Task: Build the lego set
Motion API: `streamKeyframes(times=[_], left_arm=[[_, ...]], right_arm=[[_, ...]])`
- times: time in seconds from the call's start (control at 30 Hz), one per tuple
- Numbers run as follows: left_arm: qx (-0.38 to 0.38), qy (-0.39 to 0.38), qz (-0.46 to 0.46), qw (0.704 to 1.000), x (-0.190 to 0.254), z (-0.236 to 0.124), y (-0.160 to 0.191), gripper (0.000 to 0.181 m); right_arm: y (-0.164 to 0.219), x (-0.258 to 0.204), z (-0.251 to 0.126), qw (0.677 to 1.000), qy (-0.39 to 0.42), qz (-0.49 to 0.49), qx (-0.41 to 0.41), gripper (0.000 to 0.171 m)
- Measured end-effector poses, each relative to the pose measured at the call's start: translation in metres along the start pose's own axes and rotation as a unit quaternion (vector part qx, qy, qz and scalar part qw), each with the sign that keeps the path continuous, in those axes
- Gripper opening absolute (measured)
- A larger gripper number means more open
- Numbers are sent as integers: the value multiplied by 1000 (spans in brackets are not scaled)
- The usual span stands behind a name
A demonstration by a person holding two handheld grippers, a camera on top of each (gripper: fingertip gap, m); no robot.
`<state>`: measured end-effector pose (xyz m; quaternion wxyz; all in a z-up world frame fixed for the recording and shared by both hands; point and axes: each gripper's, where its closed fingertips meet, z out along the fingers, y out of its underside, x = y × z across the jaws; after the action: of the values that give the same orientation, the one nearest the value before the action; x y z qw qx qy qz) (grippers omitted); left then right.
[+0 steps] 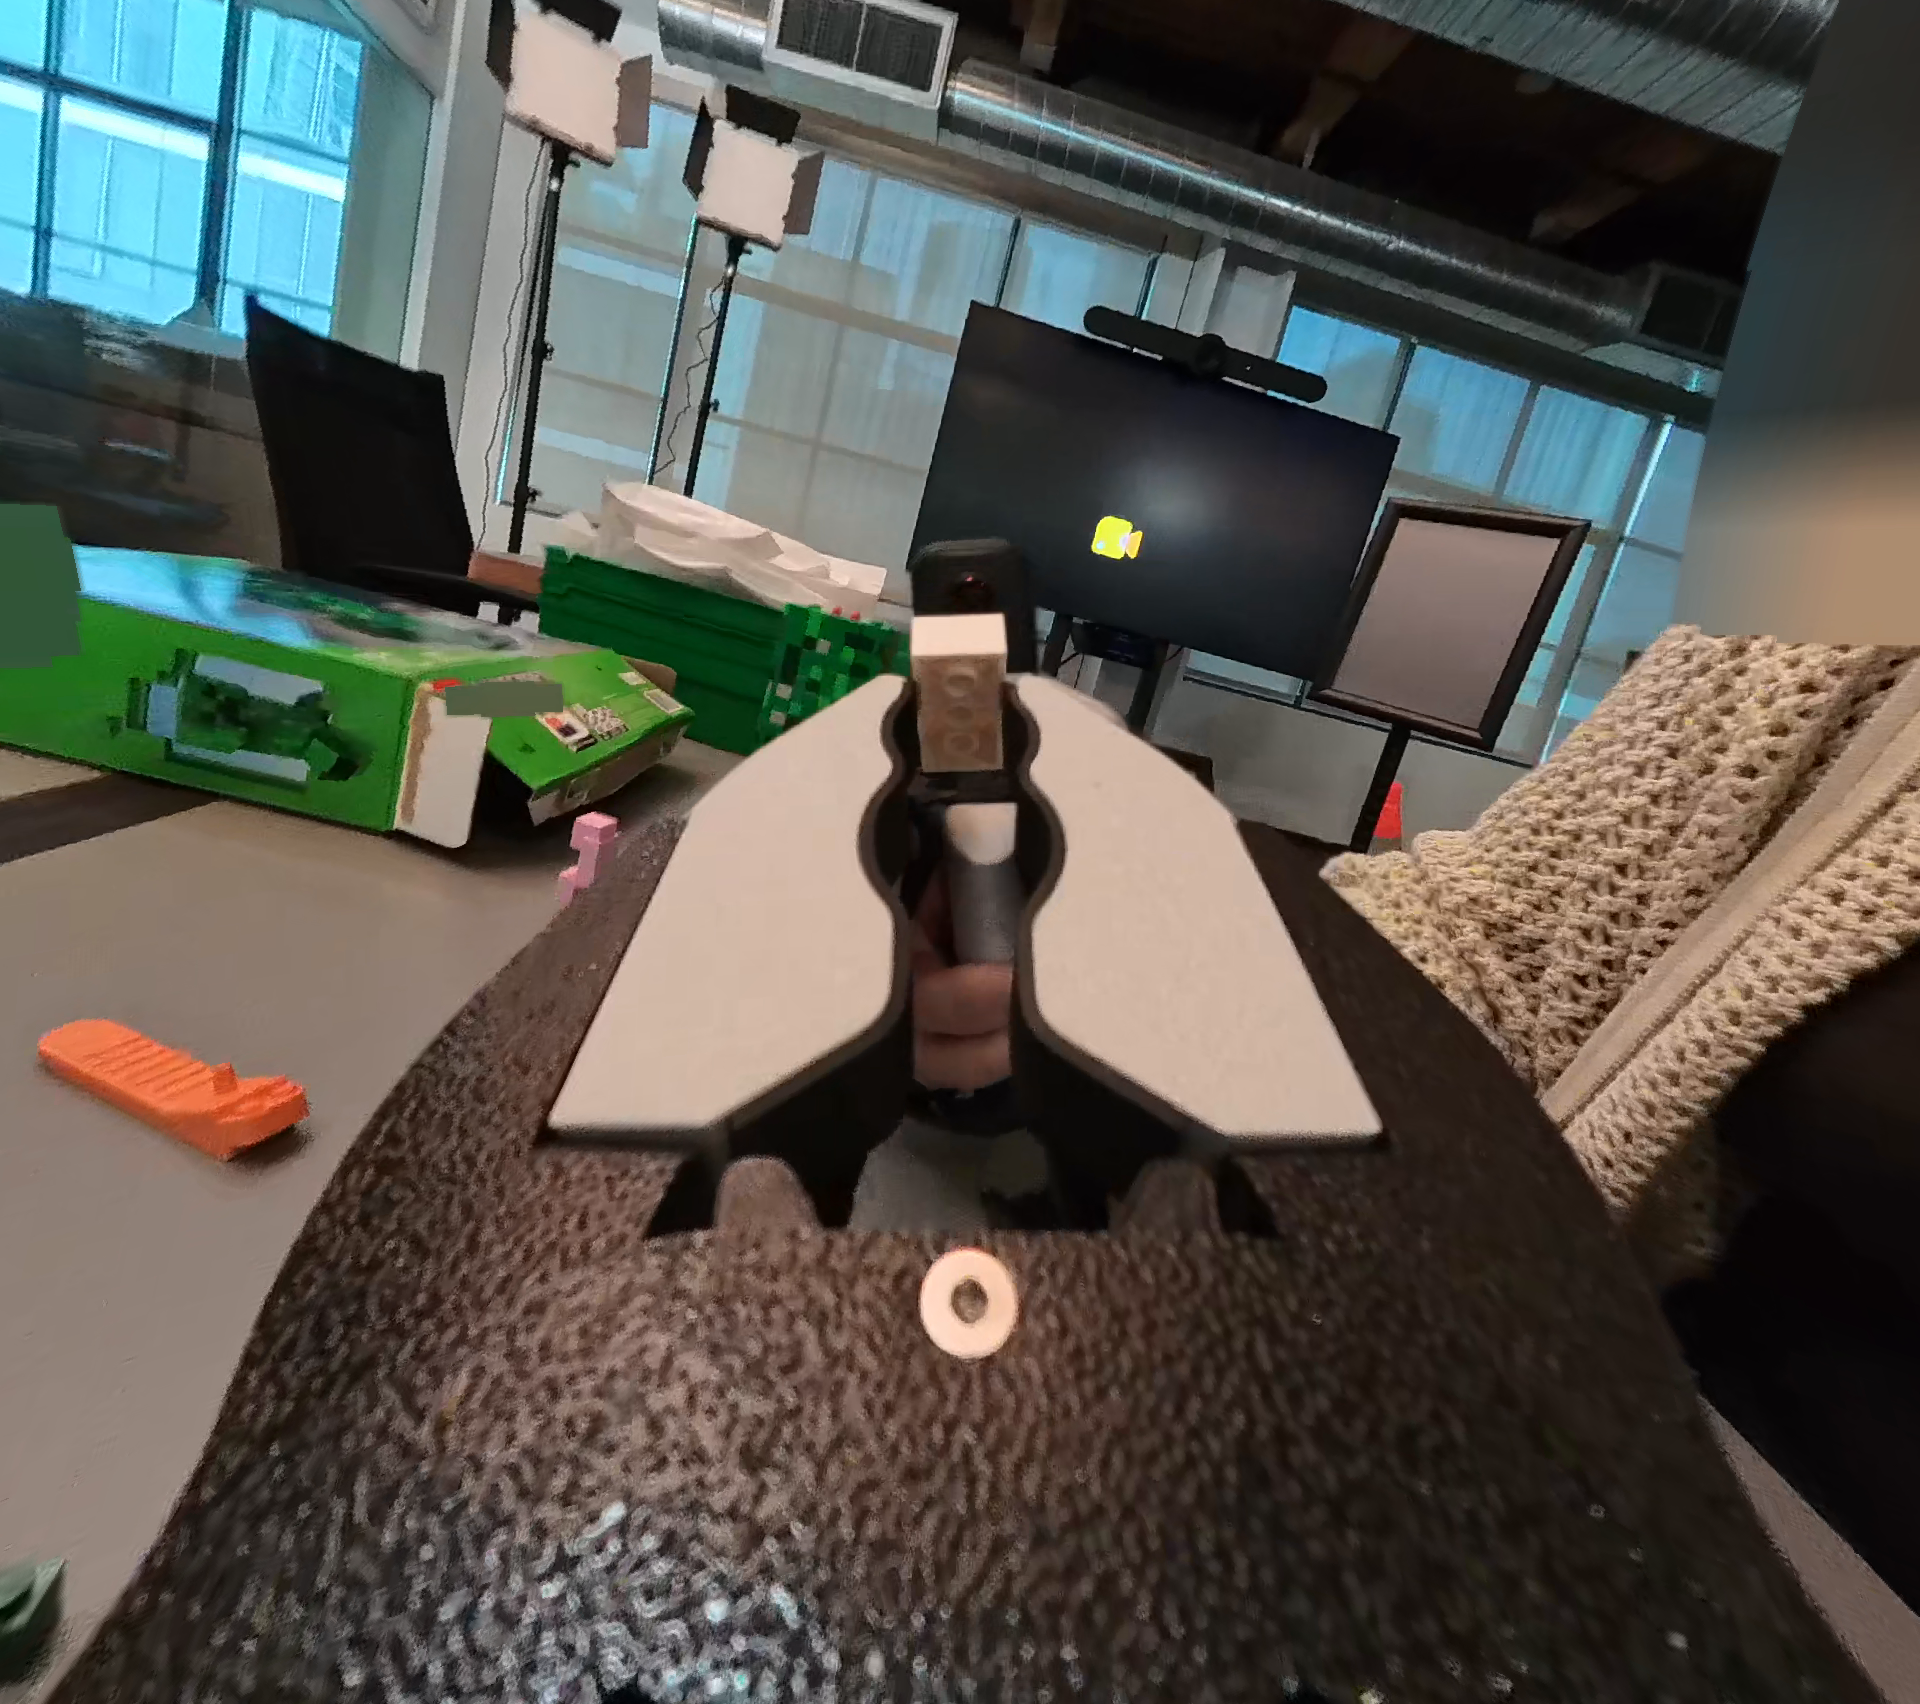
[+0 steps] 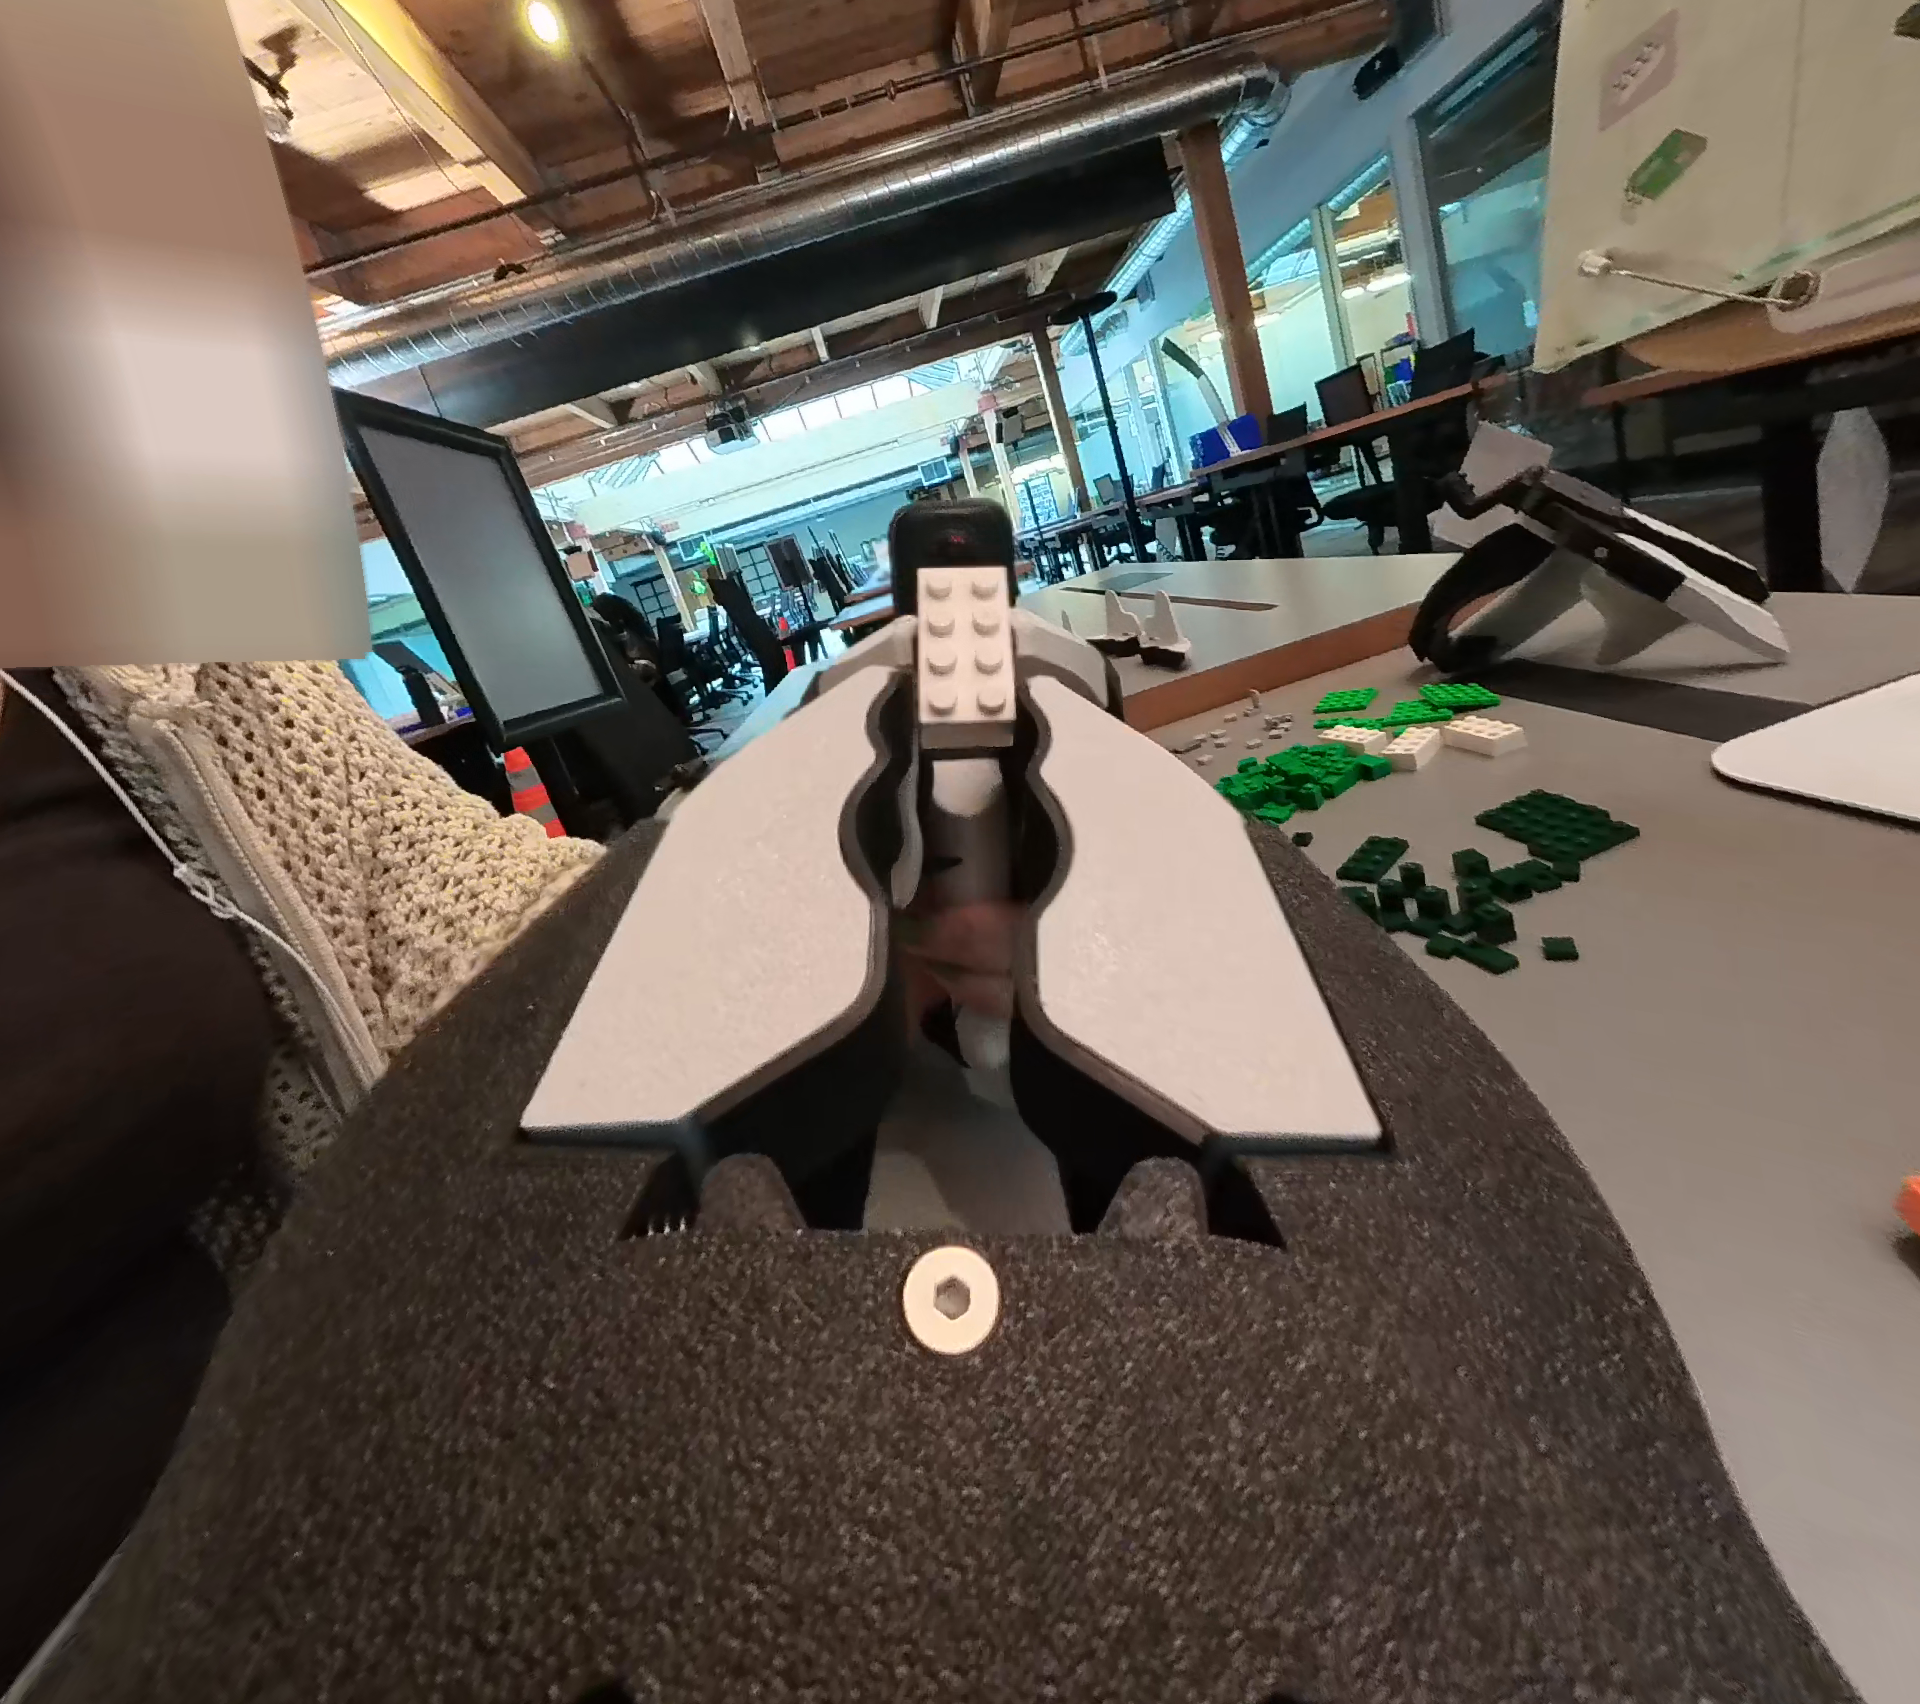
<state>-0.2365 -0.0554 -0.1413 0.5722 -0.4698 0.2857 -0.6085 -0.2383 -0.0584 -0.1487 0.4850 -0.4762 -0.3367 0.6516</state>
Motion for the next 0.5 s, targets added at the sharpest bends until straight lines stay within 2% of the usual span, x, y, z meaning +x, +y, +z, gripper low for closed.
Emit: streamKeyframes(times=[0.07, 0.13, 0.3, 0.5], left_arm=[[-17, -9, -10, 1000, -6, -2, 3, 15], [-46, -10, -15, 999, -9, -6, 9, 14], [-126, 3, -11, 992, -7, -10, 25, 15], [-110, 12, -59, 992, -9, -9, 28, 15]], right_arm=[[2, 1, -2, 1000, 2, -4, -19, 29], [10, 4, -4, 998, 5, -9, -62, 31], [33, 11, -13, 983, 29, -67, -167, 17], [34, 13, -15, 983, 29, -57, -174, 16]])
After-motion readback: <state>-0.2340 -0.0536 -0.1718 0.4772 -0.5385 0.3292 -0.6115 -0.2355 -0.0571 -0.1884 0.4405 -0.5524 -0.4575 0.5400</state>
